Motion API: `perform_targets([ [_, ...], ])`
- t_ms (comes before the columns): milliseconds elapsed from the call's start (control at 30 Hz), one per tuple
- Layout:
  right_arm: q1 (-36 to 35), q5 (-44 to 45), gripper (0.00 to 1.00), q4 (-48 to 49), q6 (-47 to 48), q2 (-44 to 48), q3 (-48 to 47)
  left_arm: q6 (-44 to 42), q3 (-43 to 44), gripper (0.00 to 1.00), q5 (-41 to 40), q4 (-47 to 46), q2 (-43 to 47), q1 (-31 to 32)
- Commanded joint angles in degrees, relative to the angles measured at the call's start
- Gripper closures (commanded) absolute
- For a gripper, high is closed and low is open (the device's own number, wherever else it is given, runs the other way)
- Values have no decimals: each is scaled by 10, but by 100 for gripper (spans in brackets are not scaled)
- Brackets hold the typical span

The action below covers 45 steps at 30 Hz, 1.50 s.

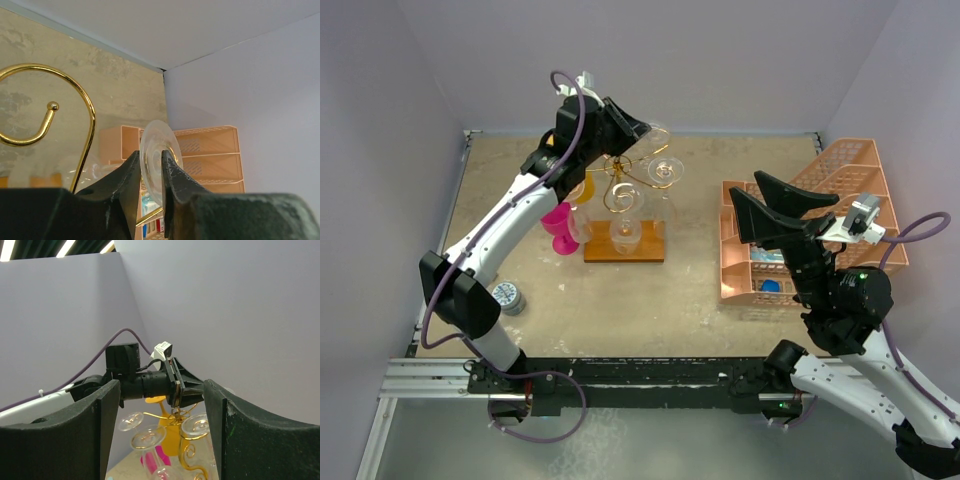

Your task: Place the wine glass upside down on the wine glass rack

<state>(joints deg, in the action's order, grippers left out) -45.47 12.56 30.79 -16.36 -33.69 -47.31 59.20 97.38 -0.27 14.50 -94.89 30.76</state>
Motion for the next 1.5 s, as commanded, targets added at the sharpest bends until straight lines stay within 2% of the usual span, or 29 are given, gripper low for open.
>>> perform_targets([
  [0,-1,10,31,27,-5,2,2,-32,11,79,-12,-6,36,-5],
  [200,-2,12,30,27,-6,4,2,-62,19,70,-11,27,49,-19],
  [500,-2,5,29,23,-24,-1,-2,-114,68,63,3,69,68,-30],
  [567,-1,2,29,20,-29,-2,-3,-140,76,62,-12,83,83,-32],
  [667,-1,-1,29,18,-36,-3,-4,-195,66,62,-87,97,128,-32],
  [933,-1,5,29,9,-54,-15,-9,-309,-89,54,-349,109,315,-32],
  [1000,-1,8,30,13,-58,-21,-7,-316,-138,45,-410,119,361,-32],
  [1067,-1,12,31,16,-60,-26,-6,-327,-201,43,-457,120,397,-32],
  [1200,-2,22,32,19,-64,-32,0,-325,-290,40,-508,138,441,-32],
  [1300,-2,28,33,21,-66,-31,5,-293,-326,44,-515,156,452,-32],
  [1467,-2,37,41,23,-63,-13,15,-223,-347,49,-485,222,382,-36],
])
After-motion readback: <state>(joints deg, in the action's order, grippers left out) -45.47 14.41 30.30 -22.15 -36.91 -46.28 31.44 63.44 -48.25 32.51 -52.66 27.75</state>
